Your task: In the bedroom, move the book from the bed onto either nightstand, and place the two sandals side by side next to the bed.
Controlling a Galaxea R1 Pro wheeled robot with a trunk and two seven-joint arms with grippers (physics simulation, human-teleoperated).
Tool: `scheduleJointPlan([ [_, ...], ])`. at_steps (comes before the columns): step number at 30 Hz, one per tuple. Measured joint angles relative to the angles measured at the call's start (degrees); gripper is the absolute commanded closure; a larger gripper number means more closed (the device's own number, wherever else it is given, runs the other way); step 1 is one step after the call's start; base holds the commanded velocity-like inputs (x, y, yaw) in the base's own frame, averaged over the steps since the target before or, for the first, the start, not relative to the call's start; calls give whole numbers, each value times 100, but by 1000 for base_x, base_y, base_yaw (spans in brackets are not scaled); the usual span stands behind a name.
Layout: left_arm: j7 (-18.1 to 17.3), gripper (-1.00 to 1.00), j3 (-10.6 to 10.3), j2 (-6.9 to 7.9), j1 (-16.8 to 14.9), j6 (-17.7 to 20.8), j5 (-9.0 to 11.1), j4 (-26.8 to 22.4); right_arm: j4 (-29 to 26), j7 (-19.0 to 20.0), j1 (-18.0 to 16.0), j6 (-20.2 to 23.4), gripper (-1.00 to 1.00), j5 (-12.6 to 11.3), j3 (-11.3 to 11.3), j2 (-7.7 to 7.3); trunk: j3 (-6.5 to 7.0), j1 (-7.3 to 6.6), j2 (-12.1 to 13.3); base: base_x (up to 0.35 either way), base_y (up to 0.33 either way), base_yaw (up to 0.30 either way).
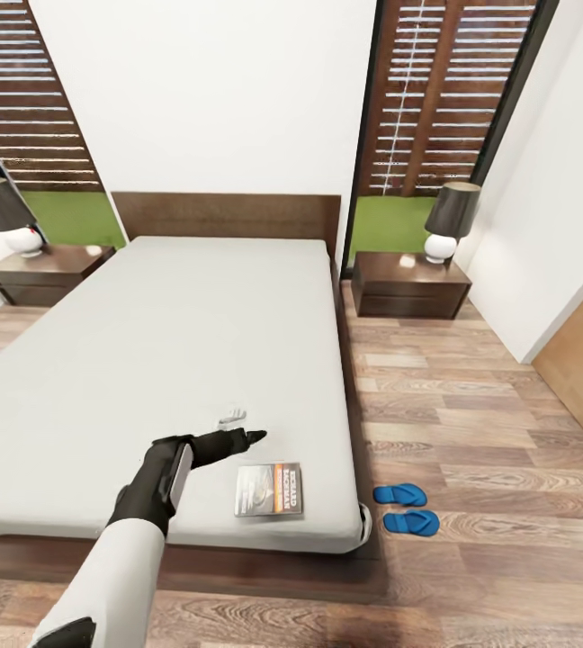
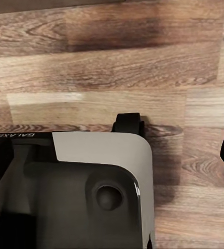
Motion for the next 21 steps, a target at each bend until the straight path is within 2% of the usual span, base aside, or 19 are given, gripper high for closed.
scheduleJointPlan([
  [2, 540, -100, 1, 0, -272, 225, 352, -19, 0, -3, 1, 0, -100, 3, 0, 0, -19, 0, 0, 0, 0, 0],
  [3, 631, -100, 1, 0, -310, 246, 461, -22, 0, -3, 0, 0, -100, 4, 0, 0, -28, 0, 0, 0, 0, 0],
  [4, 759, -100, 2, -1, -373, 273, 711, -25, 0, -3, 0, 0, -100, 4, 0, 0, -37, 0, 0, 0, 0, 0],
  [5, 839, -100, 5, -2, -423, 288, 984, -28, 0, -2, 0, 0, -100, 7, 0, 0, -46, 0, 0, 0, 0, 0],
  [6, 869, -100, 6, -2, -443, 292, 1120, -29, 0, -1, 0, 0, -100, 9, 0, 0, -55, 0, 0, 0, 0, 0],
  [8, 941, -100, 5, -3, -487, 304, 1526, -16, 0, 0, 0, 0, -100, 12, 0, 0, -74, 0, 0, 0, 0, 0],
  [9, 986, -100, -20, -3, -498, 305, 1649, -2, 0, -2, 0, 0, -100, 12, 0, 0, -82, 0, 0, 0, 0, 0],
  [11, 1077, -100, -125, -2, -507, 285, 1757, 22, 0, -1, 0, 0, -100, 13, 0, 0, -94, 0, 0, 0, 0, 0],
  [12, 1199, -100, -279, -2, -510, 209, 1814, 43, 0, 0, 1, 0, -100, 13, 0, 0, -96, 0, 0, 0, 0, 0],
  [17, 1514, -100, -584, -2, -486, -31, 1860, 72, 0, 1, 1, 0, -100, 18, 0, 0, -101, 0, 0, 0, 0, 0],
  [19, 1590, -100, -922, -2, -464, -96, 1868, 224, 0, -1, 0, 0, -100, 21, 0, 0, -102, 0, 0, 0, 0, 0],
  [20, 1600, -100, -1019, -2, -461, -110, 1867, 285, 0, -2, 0, 0, -100, 21, 0, 0, -102, 0, 0, 34, 0, 0],
  [21, 1621, -100, -1325, -2, -454, -181, 1867, 461, 0, -4, 1, 0, -100, 22, 0, 0, -102, 0, 0, 157, 0, 0],
])
